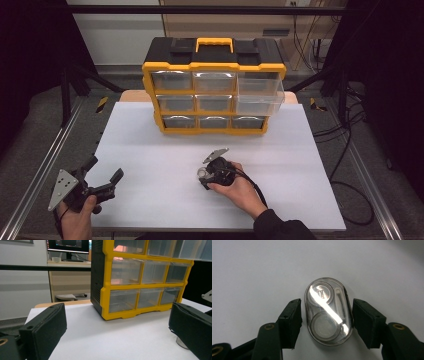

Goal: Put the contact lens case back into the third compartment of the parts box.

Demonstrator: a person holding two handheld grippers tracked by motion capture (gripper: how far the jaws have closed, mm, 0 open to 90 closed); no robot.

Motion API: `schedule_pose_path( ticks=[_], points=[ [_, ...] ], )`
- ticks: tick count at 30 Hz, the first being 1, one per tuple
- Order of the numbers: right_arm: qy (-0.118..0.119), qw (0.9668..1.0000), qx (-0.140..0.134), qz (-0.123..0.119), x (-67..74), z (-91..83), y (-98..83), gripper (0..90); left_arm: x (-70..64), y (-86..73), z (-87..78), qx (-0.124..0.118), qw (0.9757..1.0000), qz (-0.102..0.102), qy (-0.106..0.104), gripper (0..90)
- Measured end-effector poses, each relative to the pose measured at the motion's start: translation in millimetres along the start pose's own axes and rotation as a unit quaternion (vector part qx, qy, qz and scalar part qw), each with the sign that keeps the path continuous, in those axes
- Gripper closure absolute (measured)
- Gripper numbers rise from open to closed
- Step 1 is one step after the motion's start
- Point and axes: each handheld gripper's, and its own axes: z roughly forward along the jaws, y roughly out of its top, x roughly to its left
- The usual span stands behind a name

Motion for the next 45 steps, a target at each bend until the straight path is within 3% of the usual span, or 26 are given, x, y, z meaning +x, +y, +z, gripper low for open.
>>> schedule_pose_path(
  ticks=[18, 25, 32, 45],
  points=[
    [-0.011, 0.9996, 0.000, -0.026, 1.3, 2.5, -1.5, 48.9, -0.6, -0.7, 1.1, 0.002, 1.0000, -0.002, -0.005, 1.6],
    [-0.009, 0.9998, 0.000, -0.020, 0.7, 2.3, -1.1, 49.1, 0.1, -0.7, 1.1, 0.003, 1.0000, -0.003, -0.005, 1.8],
    [-0.014, 0.9991, -0.040, 0.008, -10.7, -13.5, 0.4, 49.1, 1.0, -0.4, 0.1, 0.001, 1.0000, -0.003, 0.001, 1.7],
    [-0.039, 0.9953, -0.088, 0.012, -25.8, -44.1, -5.5, 49.1, 1.4, 0.0, -1.3, -0.005, 1.0000, -0.003, 0.007, 1.7]
  ],
)
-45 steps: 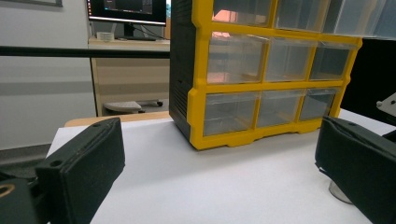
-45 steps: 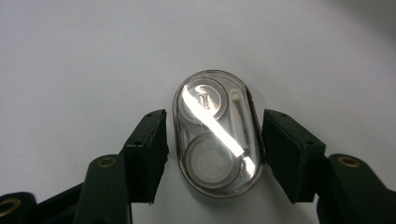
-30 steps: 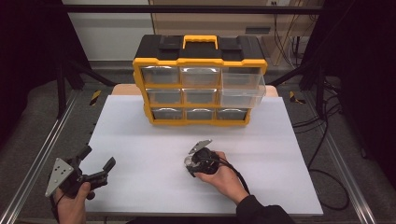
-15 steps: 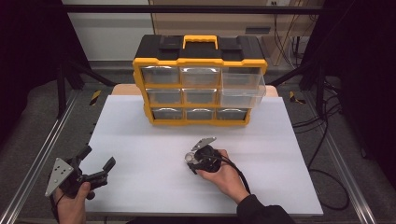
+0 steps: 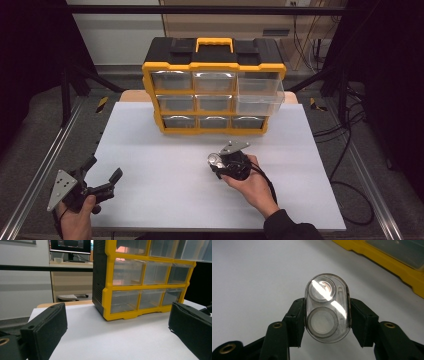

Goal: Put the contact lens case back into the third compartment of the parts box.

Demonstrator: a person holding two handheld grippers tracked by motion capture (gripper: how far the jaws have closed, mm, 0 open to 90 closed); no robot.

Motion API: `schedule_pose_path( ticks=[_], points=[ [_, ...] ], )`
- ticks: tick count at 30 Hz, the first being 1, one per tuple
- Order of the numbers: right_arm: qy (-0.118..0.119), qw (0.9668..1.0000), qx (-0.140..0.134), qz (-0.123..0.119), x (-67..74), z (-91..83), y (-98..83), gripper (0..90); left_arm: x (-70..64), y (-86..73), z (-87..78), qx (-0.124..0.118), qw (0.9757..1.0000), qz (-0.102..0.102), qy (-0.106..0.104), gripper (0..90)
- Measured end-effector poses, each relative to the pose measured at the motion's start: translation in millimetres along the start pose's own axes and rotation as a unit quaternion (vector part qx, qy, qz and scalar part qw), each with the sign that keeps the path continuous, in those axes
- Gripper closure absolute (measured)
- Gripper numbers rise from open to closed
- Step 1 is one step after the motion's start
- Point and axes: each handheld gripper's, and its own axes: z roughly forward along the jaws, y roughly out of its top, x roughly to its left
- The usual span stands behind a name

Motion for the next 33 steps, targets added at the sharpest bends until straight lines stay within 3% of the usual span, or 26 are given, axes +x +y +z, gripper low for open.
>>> schedule_pose_path(
  ticks=[22, 33],
  points=[
    [-0.026, 0.9978, -0.051, 0.032, -27.9, -44.4, -5.3, 49.1, 1.1, -0.1, -1.3, -0.003, 1.0000, -0.003, 0.003, 1.8],
    [-0.048, 0.9946, -0.074, 0.055, -46.2, -73.4, -15.4, 49.1, 1.2, 0.0, -1.6, -0.007, 0.9999, 0.002, 0.011, 1.8]
  ],
)
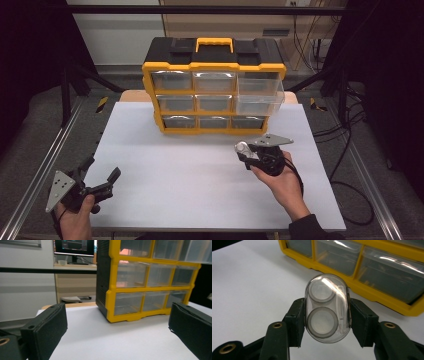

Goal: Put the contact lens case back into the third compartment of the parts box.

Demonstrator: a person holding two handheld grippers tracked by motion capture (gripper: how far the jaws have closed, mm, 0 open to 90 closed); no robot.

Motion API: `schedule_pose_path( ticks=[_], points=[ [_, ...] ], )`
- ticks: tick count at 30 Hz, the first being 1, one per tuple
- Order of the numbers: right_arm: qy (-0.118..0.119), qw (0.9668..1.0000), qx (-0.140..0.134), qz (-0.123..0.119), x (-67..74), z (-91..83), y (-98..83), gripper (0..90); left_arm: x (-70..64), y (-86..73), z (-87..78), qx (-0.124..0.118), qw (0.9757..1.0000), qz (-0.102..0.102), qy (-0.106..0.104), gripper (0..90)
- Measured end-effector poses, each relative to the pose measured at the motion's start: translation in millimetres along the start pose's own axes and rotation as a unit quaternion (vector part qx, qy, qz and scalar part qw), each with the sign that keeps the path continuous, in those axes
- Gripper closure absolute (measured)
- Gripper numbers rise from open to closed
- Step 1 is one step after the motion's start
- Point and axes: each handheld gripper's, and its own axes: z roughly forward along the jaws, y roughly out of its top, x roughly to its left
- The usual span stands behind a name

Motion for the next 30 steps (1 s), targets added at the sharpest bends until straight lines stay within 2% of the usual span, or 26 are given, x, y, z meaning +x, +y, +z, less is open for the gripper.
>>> schedule_pose_path(
  ticks=[1, 3, 4, 7, 8, 13, 16, 18, 26, 30],
  points=[
    [-0.002, 1.0000, -0.002, 0.004, -2.3, -3.5, -0.5, 49.0, -1.2, -0.9, 4.9, 0.004, 0.9999, 0.012, 0.004, 1.9],
    [-0.005, 1.0000, -0.004, 0.007, -4.6, -6.6, -1.0, 49.0, -0.8, -0.5, 6.6, 0.003, 0.9999, 0.011, 0.003, 2.0],
    [-0.012, 0.9998, -0.010, 0.014, -10.3, -13.8, -2.4, 49.1, -0.1, 0.0, 8.3, -0.002, 1.0000, 0.005, 0.001, 2.0],
    [-0.018, 0.9996, -0.013, 0.018, -15.2, -19.9, -3.6, 49.0, 1.8, 0.2, 12.2, -0.003, 1.0000, 0.007, 0.000, 2.0],
    [-0.023, 0.9993, -0.018, 0.022, -21.0, -25.6, -4.3, 49.0, 2.7, 0.1, 16.4, 0.000, 0.9999, 0.014, -0.002, 2.1],
    [-0.030, 0.9986, -0.028, 0.033, -28.5, -35.4, -4.9, 49.0, 1.8, -1.5, 26.0, 0.008, 0.9997, 0.020, -0.014, 2.1],
    [-0.037, 0.9978, -0.039, 0.039, -35.1, -46.7, -4.7, 49.0, -4.1, -1.9, 24.7, 0.011, 0.9992, 0.025, -0.028, 2.0],
    [-0.038, 0.9976, -0.041, 0.040, -36.3, -48.5, -4.4, 49.0, -5.4, -1.8, 23.4, 0.010, 0.9992, 0.026, -0.028, 2.0],
    [-0.048, 0.9957, -0.067, 0.041, -41.1, -73.0, 8.1, 49.0, -0.5, -2.1, 16.3, 0.005, 0.9998, 0.014, -0.016, 2.0],
    [-0.051, 0.9953, -0.073, 0.039, -42.8, -78.6, 12.7, 49.0, 0.1, -2.0, 15.6, 0.004, 0.9998, 0.013, -0.014, 2.1]
  ],
)
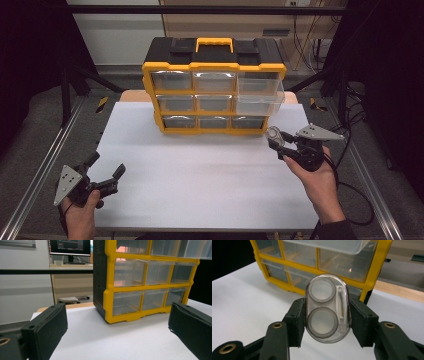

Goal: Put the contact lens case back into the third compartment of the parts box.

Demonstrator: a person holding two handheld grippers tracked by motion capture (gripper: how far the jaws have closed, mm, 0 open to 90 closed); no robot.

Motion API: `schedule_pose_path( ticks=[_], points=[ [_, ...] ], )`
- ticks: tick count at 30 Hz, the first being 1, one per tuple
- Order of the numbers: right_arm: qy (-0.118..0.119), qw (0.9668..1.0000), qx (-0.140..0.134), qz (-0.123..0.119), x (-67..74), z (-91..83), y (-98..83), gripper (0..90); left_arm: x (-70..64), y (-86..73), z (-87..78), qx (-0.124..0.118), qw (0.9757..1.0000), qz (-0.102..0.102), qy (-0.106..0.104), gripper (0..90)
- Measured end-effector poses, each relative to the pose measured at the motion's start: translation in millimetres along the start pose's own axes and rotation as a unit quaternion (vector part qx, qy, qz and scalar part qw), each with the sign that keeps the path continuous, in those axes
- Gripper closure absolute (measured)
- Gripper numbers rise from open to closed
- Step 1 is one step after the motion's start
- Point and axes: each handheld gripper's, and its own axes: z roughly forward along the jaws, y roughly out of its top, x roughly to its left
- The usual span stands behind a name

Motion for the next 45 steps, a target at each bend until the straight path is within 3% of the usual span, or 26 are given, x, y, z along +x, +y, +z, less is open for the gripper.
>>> schedule_pose_path(
  ticks=[26, 34, 45],
  points=[
    [-0.038, 0.9985, -0.039, -0.011, -16.9, -43.3, 48.0, 49.0, 0.3, 0.6, -2.3, -0.002, 1.0000, 0.000, 0.003, 2.1],
    [-0.055, 0.9969, -0.052, -0.021, -18.9, -54.1, 75.1, 49.0, 1.1, 0.7, -3.4, -0.004, 1.0000, -0.002, 0.003, 2.1],
    [-0.060, 0.9954, -0.069, -0.030, -16.3, -59.1, 103.7, 49.0, 0.1, 1.1, -4.0, -0.005, 1.0000, -0.001, 0.002, 2.1]
  ],
)
